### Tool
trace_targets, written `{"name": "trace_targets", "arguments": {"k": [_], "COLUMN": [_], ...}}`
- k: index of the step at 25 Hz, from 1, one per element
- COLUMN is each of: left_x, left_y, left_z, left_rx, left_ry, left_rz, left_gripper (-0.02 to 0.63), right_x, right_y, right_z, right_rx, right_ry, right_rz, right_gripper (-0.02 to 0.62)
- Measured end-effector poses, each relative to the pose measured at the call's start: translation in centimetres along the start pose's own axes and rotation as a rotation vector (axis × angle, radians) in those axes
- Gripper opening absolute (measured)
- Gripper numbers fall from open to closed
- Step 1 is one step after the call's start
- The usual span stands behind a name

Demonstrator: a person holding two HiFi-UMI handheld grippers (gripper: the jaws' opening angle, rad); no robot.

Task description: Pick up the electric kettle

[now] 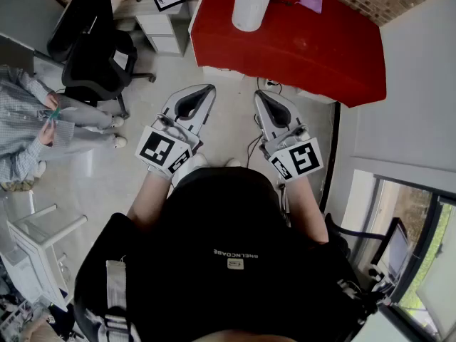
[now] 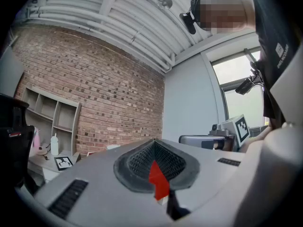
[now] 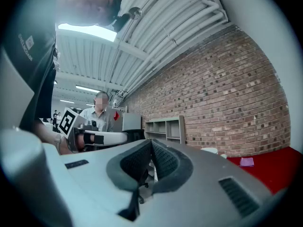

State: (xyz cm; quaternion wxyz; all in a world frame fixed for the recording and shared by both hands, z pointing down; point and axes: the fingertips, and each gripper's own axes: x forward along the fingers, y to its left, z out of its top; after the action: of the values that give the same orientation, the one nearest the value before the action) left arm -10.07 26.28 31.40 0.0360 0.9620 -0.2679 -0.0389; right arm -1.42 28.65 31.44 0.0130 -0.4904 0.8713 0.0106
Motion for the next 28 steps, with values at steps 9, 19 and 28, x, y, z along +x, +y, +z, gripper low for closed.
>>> {"name": "trace_targets", "arguments": {"k": [9, 19, 28], "left_x": [1.0, 3.3, 3.9], "left_y": [-1.2, -3.9, -3.9], "left_z": [-1.2, -2.3, -3.9], "left_rx": [-0.005, 0.01, -0.013], "left_ry": [0.012, 0.051, 0.069], "left_rz": [0.024, 0.066, 0.096], "left_gripper": [0.005, 0.005, 0.005], "right_x": [-1.7, -5.0, -5.7], "right_y": [-0.5, -4.1, -5.9], "right_z": [-0.6, -1.1, -2.5], "right_rx": [0.01, 0.066, 0.099], "right_ry": [-0.01, -0.023, -0.004], "right_rz": [0.018, 0.038, 0.024], "right_gripper": [0.003, 0.003, 0.004]}}
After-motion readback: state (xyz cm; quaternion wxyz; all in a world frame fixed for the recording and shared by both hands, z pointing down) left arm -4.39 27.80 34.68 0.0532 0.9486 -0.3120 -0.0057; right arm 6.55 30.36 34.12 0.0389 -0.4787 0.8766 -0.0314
